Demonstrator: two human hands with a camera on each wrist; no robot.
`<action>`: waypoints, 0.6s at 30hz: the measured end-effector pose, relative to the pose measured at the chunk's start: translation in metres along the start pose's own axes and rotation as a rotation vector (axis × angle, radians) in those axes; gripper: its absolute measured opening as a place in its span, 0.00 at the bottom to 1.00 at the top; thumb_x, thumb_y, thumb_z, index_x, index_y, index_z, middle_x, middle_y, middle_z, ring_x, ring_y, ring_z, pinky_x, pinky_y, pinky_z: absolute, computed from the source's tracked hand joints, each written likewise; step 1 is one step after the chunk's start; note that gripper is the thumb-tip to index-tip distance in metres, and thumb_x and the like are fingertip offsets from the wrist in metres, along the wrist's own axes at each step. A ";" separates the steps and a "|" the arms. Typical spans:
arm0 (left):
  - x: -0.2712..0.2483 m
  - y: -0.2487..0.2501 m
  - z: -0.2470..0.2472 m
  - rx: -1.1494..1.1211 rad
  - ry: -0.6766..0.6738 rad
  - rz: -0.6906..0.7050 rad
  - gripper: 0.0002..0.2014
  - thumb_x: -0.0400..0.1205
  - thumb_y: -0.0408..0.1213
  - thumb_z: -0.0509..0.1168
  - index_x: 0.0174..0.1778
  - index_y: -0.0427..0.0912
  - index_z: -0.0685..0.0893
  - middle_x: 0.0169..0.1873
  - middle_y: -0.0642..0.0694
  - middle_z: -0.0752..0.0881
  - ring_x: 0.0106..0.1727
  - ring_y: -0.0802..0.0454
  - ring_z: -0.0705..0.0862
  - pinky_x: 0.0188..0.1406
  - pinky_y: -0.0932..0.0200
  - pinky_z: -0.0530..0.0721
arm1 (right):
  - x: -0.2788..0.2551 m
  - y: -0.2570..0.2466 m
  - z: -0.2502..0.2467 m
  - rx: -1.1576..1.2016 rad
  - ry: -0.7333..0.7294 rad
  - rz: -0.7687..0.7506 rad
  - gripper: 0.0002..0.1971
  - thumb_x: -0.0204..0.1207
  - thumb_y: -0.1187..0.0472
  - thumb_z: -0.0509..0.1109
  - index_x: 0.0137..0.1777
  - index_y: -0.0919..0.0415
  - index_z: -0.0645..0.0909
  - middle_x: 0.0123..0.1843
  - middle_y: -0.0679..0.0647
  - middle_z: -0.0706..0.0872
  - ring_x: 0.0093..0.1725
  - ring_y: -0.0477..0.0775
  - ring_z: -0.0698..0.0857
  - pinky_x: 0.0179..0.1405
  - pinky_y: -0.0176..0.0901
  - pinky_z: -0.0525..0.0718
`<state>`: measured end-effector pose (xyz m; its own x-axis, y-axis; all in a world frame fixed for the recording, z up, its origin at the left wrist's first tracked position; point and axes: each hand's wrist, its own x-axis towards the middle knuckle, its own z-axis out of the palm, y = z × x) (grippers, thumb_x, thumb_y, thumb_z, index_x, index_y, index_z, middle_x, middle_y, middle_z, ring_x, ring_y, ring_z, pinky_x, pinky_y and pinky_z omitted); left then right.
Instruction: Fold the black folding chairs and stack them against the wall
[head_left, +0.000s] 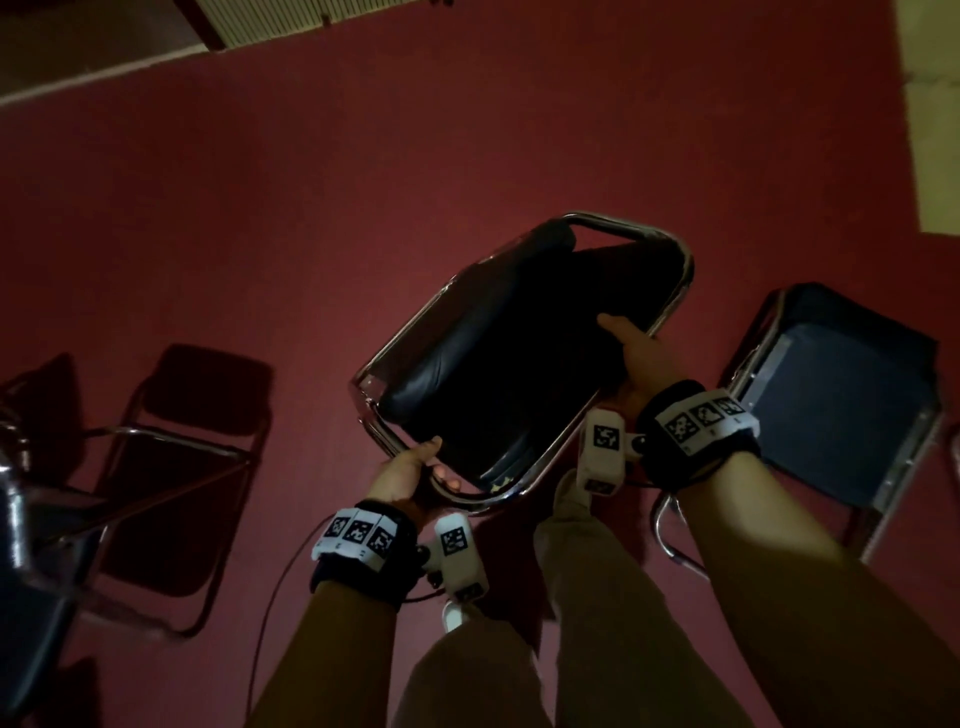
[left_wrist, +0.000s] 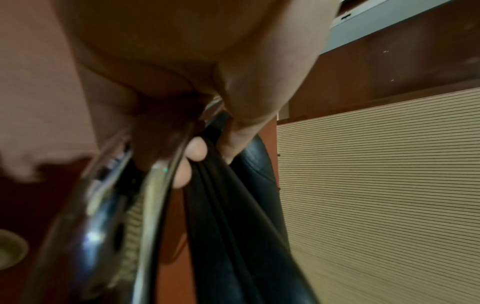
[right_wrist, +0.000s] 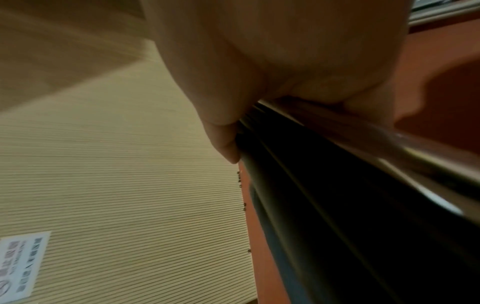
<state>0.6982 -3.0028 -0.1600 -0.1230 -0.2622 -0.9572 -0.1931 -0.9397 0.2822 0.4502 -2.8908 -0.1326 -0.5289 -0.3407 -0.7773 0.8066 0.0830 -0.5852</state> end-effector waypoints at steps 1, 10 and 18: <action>0.002 -0.006 -0.009 0.000 0.006 -0.012 0.05 0.87 0.34 0.63 0.47 0.38 0.80 0.16 0.48 0.70 0.15 0.51 0.71 0.19 0.63 0.77 | -0.006 0.012 -0.002 0.006 0.008 0.008 0.20 0.74 0.56 0.77 0.65 0.63 0.84 0.57 0.64 0.90 0.52 0.66 0.91 0.49 0.66 0.89; 0.040 -0.058 -0.098 0.052 -0.003 -0.049 0.03 0.84 0.34 0.66 0.46 0.38 0.82 0.35 0.41 0.80 0.35 0.44 0.80 0.41 0.43 0.85 | -0.056 0.127 -0.029 0.035 0.049 0.134 0.20 0.79 0.54 0.72 0.66 0.64 0.82 0.57 0.62 0.90 0.43 0.60 0.92 0.33 0.51 0.89; 0.077 -0.118 -0.144 0.152 0.044 -0.041 0.14 0.83 0.37 0.68 0.63 0.37 0.82 0.42 0.40 0.82 0.33 0.44 0.78 0.36 0.48 0.80 | -0.065 0.202 -0.074 0.031 0.070 0.231 0.20 0.82 0.52 0.68 0.69 0.61 0.79 0.63 0.62 0.87 0.56 0.63 0.87 0.42 0.54 0.87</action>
<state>0.8513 -2.9434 -0.2763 -0.0698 -0.2371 -0.9690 -0.3421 -0.9067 0.2465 0.6278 -2.7827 -0.2175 -0.3455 -0.2502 -0.9045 0.9154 0.1224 -0.3835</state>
